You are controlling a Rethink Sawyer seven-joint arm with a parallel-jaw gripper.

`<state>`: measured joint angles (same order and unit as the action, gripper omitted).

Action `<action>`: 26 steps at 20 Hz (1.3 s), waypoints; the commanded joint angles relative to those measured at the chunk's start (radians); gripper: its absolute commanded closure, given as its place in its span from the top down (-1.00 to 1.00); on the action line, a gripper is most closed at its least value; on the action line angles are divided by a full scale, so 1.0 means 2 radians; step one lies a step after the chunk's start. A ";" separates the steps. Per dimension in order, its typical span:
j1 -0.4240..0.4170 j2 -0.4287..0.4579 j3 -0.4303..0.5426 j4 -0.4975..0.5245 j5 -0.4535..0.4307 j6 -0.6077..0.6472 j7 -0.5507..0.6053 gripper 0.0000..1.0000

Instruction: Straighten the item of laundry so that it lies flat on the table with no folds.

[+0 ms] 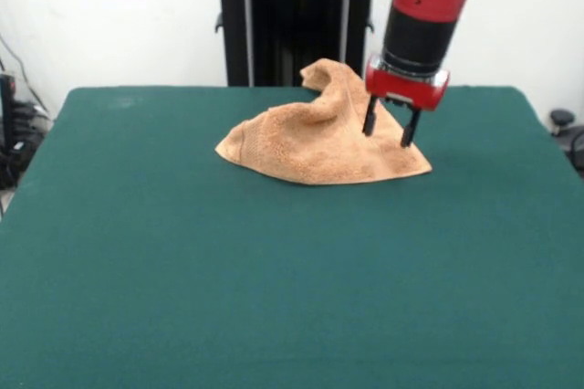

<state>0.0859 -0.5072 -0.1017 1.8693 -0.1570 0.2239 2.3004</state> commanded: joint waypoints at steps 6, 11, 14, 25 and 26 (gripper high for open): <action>-0.055 0.114 0.041 -0.026 -0.039 -0.131 0.026 1.00; -0.074 0.174 0.039 -0.061 -0.055 -0.168 0.027 1.00; -0.070 0.229 0.037 -0.111 -0.047 -0.185 0.034 1.00; -0.059 0.287 0.056 -0.201 0.009 -0.189 0.057 1.00; -0.061 0.284 0.059 -0.202 0.011 -0.182 0.057 1.00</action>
<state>0.0173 -0.4423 -0.0664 1.8437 -0.2020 0.1608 2.3006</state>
